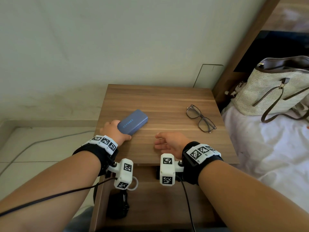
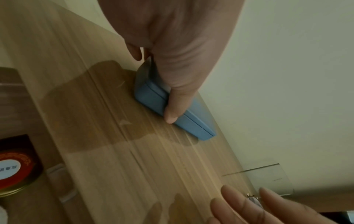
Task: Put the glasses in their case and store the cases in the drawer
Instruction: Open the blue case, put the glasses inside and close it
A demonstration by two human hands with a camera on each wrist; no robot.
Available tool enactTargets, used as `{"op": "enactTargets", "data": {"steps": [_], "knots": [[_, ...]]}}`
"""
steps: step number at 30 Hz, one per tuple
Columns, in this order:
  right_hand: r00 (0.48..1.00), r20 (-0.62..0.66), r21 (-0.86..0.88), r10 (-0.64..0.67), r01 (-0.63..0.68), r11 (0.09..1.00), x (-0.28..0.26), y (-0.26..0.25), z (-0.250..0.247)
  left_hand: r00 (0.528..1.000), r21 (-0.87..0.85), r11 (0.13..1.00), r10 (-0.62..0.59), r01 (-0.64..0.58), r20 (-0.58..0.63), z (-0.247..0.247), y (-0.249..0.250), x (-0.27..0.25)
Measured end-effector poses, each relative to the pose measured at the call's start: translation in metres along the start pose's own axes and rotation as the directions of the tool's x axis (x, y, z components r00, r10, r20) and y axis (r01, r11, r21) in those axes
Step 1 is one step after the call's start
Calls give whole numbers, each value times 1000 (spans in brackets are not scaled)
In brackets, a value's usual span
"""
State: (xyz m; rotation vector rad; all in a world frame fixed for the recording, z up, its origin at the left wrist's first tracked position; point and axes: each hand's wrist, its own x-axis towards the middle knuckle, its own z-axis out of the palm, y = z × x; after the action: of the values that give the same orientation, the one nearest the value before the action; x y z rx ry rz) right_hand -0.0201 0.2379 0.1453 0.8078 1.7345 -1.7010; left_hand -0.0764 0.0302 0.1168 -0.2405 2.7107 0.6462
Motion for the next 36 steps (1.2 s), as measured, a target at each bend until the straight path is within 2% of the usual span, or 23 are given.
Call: {"op": "enactTargets", "data": {"steps": [6,10,12,15,17,20,25,31,36], "knots": [[998,-6,14,-61,61,998,-18,-1,-5,985,-273,961,87,-45,146,0,21,-28],[989,-39,21,-140,141,990,-32,1,-9,960,-380,923,163,-66,230,1,41,-54],[984,-51,21,-173,174,984,-41,2,-11,941,-474,881,174,-17,291,4,48,-66],[979,-53,53,-197,200,978,-55,6,-16,905,-649,749,175,134,389,9,55,-87],[978,-29,95,-207,209,973,-64,11,-20,887,-703,686,188,190,422,11,59,-101],[970,29,134,-240,234,963,-79,19,-24,860,-731,650,233,208,453,13,63,-120],[966,36,193,-258,246,950,-96,26,-27,835,-742,637,281,207,474,6,68,-141],[955,62,213,-292,273,938,-107,27,-31,842,-743,636,270,207,466,-5,73,-154],[943,94,253,-319,287,924,-114,25,-35,841,-746,649,311,152,442,-14,81,-163]]}}
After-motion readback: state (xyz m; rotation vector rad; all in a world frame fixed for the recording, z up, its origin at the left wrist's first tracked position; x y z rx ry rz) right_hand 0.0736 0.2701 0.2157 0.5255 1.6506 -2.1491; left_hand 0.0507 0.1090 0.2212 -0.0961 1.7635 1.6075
